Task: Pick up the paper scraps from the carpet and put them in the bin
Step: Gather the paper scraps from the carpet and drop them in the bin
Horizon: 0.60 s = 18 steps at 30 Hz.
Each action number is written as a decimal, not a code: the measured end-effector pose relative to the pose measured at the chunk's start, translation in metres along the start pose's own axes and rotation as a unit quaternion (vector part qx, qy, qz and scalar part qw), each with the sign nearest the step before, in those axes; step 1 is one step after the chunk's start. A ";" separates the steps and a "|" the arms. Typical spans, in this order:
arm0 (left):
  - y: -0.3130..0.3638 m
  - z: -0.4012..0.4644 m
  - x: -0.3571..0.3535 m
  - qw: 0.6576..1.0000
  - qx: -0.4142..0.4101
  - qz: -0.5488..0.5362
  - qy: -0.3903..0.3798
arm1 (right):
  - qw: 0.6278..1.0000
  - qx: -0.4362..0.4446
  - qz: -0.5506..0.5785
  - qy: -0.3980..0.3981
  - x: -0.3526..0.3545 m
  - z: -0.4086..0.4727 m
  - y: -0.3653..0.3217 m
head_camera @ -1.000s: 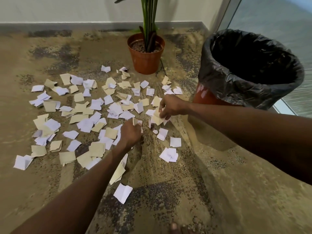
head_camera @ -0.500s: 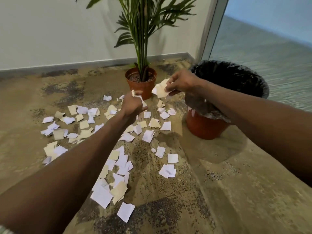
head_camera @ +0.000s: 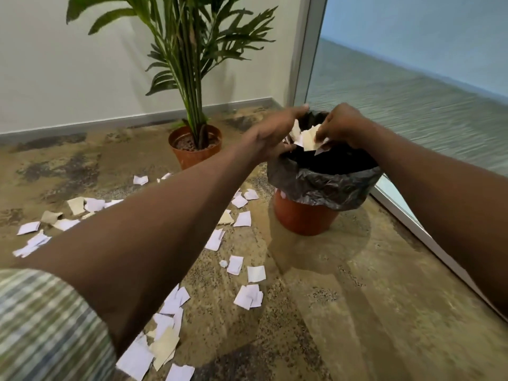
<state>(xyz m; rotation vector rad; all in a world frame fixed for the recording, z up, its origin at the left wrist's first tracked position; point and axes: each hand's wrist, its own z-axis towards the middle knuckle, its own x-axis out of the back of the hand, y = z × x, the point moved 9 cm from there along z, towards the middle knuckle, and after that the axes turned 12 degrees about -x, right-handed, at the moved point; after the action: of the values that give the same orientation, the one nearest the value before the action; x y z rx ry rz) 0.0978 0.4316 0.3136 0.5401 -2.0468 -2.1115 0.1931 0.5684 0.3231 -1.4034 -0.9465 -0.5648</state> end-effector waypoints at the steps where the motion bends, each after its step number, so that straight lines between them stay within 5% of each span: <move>1: -0.001 0.000 -0.011 1.000 0.010 -0.019 -0.022 | 1.000 -0.014 -0.009 0.001 0.000 0.002 0.004; 9: -0.012 -0.003 0.023 0.993 0.003 -0.121 0.011 | 0.998 -0.009 -0.045 0.040 -0.004 -0.003 -0.019; 13: -0.034 -0.029 0.100 0.988 -0.009 -0.106 0.111 | 0.989 0.107 -0.028 0.102 -0.014 -0.026 -0.070; 18: -0.085 -0.086 0.205 0.983 0.053 0.056 0.165 | 0.961 0.273 -0.041 0.025 -0.080 -0.078 -0.134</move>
<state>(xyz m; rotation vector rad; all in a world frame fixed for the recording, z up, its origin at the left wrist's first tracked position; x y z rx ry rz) -0.0492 0.2833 0.1989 0.7173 -1.9567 -1.7232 0.0577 0.4595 0.3407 -0.8534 -1.0265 -0.3583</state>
